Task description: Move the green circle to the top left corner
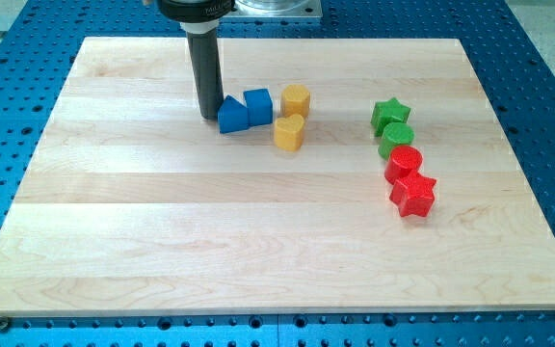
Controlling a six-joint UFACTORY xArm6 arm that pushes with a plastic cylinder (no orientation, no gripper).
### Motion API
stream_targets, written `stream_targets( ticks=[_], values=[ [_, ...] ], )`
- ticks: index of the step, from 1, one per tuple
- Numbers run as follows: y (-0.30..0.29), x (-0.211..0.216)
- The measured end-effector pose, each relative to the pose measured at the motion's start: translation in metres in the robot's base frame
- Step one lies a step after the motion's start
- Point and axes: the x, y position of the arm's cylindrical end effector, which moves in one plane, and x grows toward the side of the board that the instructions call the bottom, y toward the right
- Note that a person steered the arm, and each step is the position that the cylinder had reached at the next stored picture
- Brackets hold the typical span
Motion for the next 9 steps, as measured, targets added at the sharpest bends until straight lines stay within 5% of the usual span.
stream_targets(
  ticks=[1, 2, 3, 7, 9],
  values=[
    [0.006, -0.039],
    [0.074, -0.102],
    [0.116, -0.119],
    [0.299, 0.005],
    [0.25, 0.098]
  ],
)
